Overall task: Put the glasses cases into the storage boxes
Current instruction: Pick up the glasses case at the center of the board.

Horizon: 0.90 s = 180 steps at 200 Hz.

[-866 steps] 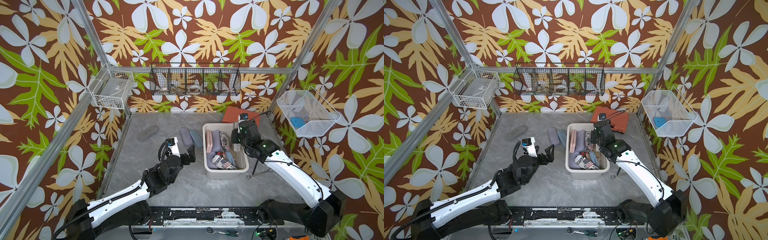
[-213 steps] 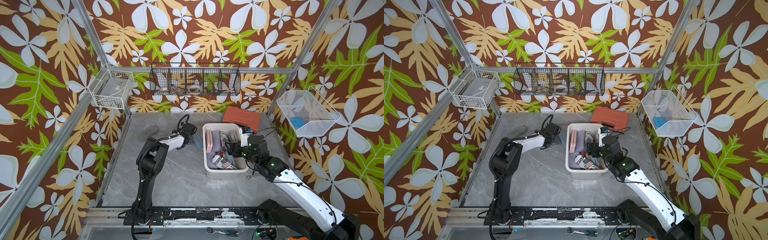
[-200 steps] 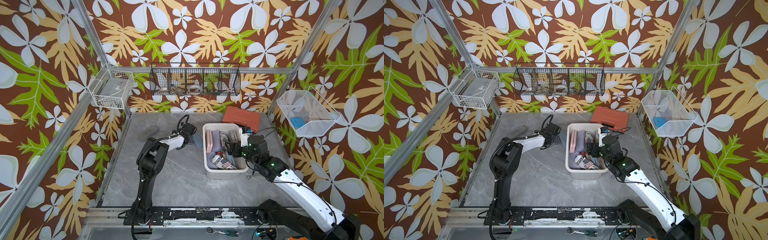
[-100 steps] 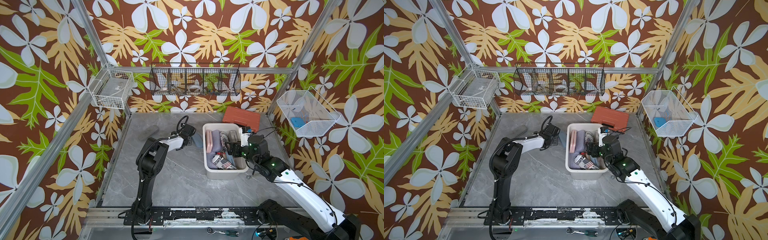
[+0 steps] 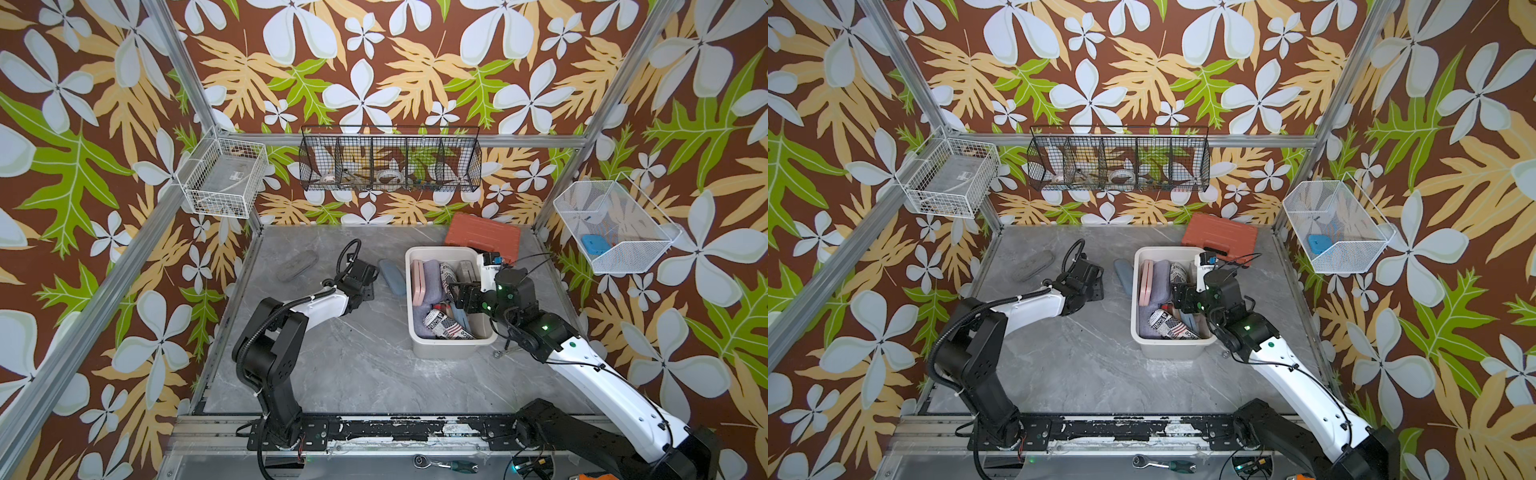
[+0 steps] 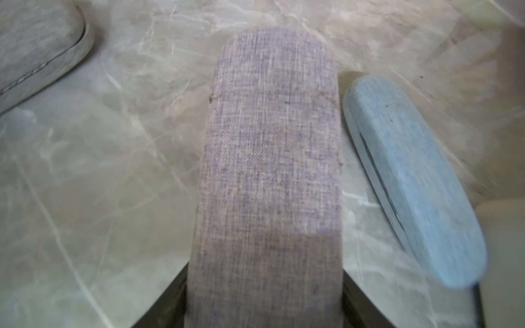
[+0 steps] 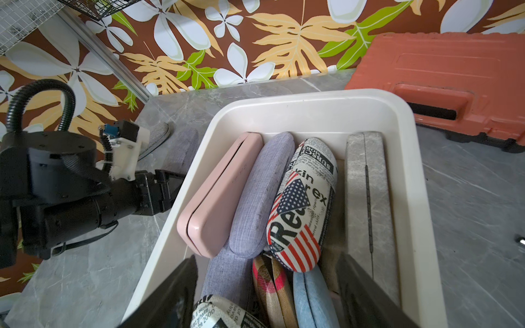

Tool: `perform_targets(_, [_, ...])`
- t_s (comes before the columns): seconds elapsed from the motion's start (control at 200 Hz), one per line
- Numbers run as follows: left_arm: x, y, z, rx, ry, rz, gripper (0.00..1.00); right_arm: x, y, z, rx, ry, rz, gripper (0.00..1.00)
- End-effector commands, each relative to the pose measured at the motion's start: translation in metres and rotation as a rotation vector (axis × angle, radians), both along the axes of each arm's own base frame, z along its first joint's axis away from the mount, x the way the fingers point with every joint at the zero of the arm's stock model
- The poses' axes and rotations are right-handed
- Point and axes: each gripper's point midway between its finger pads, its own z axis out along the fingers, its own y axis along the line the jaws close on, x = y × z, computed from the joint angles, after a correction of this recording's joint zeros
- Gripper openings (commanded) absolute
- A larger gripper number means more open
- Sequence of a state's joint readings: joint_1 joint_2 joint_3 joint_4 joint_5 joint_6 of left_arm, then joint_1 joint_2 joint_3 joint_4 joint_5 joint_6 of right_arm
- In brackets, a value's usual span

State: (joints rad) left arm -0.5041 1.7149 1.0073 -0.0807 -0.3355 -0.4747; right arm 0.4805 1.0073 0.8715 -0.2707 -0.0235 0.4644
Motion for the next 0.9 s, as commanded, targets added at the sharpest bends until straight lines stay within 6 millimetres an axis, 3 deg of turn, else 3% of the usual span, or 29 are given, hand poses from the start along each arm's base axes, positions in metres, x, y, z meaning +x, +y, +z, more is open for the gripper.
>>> perform_targets(0.0, [-0.002,-0.016,0.029,-0.113,-0.113,-0.022,0.6,0.002,0.005,0.009,0.033,-0.02,0.011,0.75])
perform_targets(0.285, [-0.062,-0.06,0.127,-0.341,-0.393,-0.264,0.59,0.002,0.037,0.033,0.201,-0.037,0.116,0.76])
perform_targets(0.4, [-0.089,-0.075,0.155,-0.445,-0.459,-0.358,0.59,0.0,0.056,0.051,0.278,-0.064,0.179,0.76])
perform_targets(0.636, [-0.123,-0.108,0.181,-0.546,-0.485,-0.484,0.59,-0.009,0.111,0.082,0.364,-0.107,0.324,0.8])
perform_targets(0.781, [-0.132,-0.12,0.188,-0.562,-0.486,-0.521,0.59,-0.011,0.144,0.08,0.37,-0.091,0.368,0.8])
perform_targets(0.896, [-0.134,-0.121,0.191,-0.573,-0.491,-0.527,0.58,-0.011,0.157,0.076,0.377,-0.078,0.366,0.78])
